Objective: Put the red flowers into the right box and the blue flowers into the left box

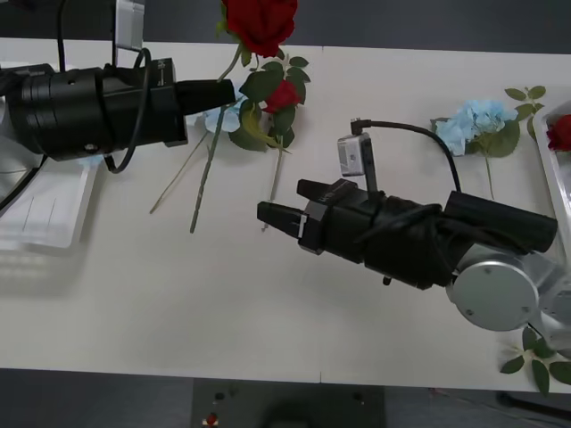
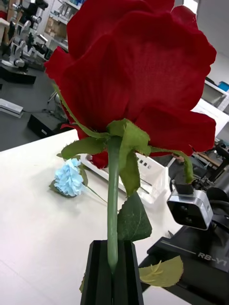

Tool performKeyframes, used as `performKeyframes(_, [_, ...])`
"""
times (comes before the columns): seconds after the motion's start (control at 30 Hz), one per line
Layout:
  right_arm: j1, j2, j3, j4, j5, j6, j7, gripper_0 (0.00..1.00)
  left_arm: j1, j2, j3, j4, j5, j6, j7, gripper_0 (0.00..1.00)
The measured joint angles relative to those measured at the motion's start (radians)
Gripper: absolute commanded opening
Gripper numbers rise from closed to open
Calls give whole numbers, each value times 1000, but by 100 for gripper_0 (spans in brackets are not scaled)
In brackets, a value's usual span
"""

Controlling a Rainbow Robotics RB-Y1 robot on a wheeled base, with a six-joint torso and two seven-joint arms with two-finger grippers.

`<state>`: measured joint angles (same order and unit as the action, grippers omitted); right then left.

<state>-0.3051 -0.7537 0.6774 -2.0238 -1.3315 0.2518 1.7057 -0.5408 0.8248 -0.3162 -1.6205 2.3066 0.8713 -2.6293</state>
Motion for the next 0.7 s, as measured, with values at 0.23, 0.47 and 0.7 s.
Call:
performKeyframes(0.23, [-41,77,72,63,-29,-143,0,100,0,-31,-59,-1,0,-94,-3,0])
performKeyframes(0.47, [-185,121,190,190,-114,-226,0,100,0,-70,-99,-34,0,-207,-6,0])
performKeyframes(0.7, [-231,149,213,257,-150,-248,0,72,0,-70,-109,-42,-1,-211,-8,0])
